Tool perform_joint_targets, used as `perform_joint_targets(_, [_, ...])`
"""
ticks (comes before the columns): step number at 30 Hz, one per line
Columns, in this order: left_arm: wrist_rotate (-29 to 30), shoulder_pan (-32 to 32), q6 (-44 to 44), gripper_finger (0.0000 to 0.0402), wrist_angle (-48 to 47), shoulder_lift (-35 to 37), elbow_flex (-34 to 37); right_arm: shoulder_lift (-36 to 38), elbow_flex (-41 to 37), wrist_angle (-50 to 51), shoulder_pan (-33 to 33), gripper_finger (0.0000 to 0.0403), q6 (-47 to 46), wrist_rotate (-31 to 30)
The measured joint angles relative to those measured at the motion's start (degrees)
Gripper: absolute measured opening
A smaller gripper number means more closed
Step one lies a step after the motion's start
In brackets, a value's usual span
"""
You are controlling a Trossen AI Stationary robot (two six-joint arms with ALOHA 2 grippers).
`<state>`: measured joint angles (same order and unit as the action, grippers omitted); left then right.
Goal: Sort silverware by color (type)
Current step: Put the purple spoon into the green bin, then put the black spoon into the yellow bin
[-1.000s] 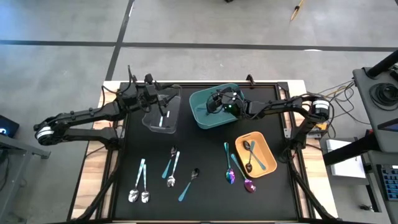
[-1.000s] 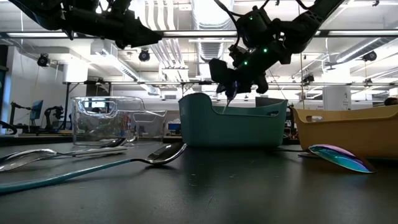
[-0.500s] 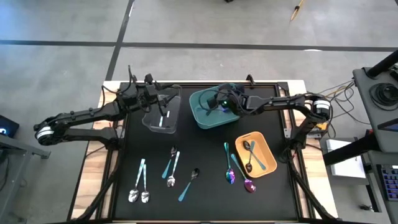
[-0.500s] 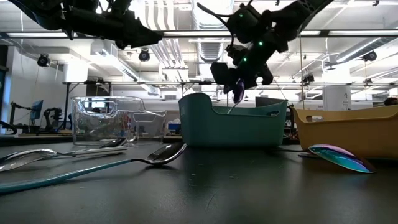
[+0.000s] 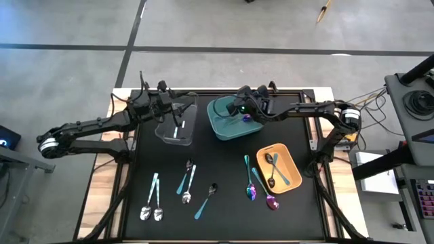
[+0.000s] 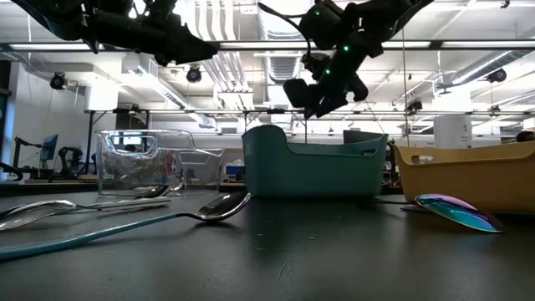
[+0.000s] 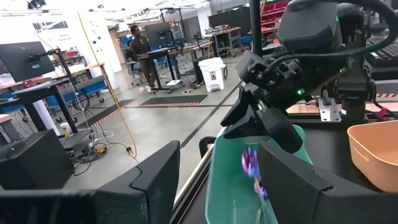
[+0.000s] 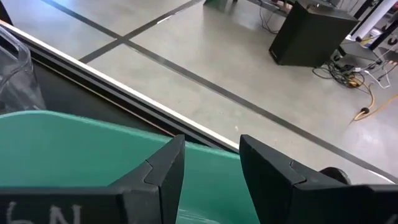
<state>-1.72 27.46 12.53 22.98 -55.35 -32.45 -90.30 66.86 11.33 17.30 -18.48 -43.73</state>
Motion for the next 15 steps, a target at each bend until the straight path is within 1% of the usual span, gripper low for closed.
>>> perform_joint_targets(5, [0.0,0.0,-0.1,0.0196,0.0,0.0,0.0,0.0,1.6,0.5,0.0,0.0146,1.7,-1.1])
perform_joint_targets(8, [-0.4,0.0,-0.9,0.0196,0.2,0.0,0.0,0.0,3.3,0.5,0.0,0.0146,2.8,-0.7])
perform_joint_targets(10, [-0.8,0.0,-1.2,0.0196,0.6,0.0,0.0,0.0,4.5,0.5,0.0,0.0146,4.8,2.1])
perform_joint_targets(13, [-0.9,-0.2,-3.2,0.0196,0.4,0.0,0.0,0.0,6.6,0.7,-0.5,0.0146,8.1,8.3])
perform_joint_targets(15, [-0.9,-0.8,-4.8,0.0196,-0.1,0.2,-0.1,0.1,7.8,0.8,-1.4,0.0146,9.8,10.8])
